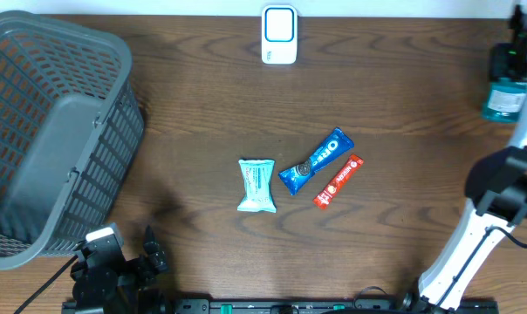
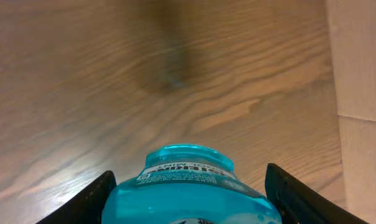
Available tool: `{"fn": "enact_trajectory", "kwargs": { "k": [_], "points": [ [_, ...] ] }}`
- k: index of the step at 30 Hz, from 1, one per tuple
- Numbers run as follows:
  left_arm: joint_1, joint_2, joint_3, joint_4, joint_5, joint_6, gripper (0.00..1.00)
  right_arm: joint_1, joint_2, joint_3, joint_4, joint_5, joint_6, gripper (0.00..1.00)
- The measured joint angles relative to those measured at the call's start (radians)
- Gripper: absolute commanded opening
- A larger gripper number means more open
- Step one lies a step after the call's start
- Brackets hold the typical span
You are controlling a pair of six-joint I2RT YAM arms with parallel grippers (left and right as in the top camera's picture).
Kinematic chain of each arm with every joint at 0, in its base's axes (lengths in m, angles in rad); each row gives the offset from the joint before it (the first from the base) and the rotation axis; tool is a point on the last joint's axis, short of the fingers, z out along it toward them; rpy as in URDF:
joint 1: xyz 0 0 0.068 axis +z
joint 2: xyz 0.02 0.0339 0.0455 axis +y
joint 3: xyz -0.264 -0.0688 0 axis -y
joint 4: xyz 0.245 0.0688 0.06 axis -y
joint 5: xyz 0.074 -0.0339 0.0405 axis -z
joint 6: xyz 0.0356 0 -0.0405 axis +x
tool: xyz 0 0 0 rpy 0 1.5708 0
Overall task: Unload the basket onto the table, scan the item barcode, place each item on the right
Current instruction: 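Carry the bottle to the right edge of the table and release it, then reach the right gripper to the blue Oreo pack and grasp it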
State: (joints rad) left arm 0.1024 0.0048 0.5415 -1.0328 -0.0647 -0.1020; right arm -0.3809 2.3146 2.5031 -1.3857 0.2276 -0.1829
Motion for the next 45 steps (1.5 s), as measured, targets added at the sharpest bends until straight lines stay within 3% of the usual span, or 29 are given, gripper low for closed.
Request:
{"fn": "enact_trajectory", "kwargs": {
  "k": [4,15,23,32,35,37,45],
  "points": [
    [0.000,0.000,0.000,0.000,0.000,0.000,1.00,-0.097,0.000,0.000,0.060,-0.048,0.002,0.32],
    [0.000,0.000,0.000,0.000,0.000,0.000,1.00,-0.280,0.000,-0.012,0.202,-0.144,0.003,0.27],
    [0.000,0.000,0.000,0.000,0.000,0.000,1.00,-0.339,0.000,-0.198,0.348,-0.180,0.003,0.29],
    [0.000,0.000,0.000,0.000,0.000,0.000,1.00,-0.341,0.000,-0.334,0.435,-0.206,0.003,0.55],
    [0.000,0.000,0.000,0.000,0.000,0.000,1.00,-0.341,0.000,-0.335,0.433,-0.212,0.003,0.89],
    [0.000,0.000,0.000,0.000,0.000,0.000,1.00,-0.341,-0.002,-0.333,0.427,-0.215,0.007,0.99],
    [0.000,0.000,0.000,0.000,0.000,0.000,1.00,-0.333,-0.181,-0.331,0.416,-0.247,0.024,0.99]
  ]
}}
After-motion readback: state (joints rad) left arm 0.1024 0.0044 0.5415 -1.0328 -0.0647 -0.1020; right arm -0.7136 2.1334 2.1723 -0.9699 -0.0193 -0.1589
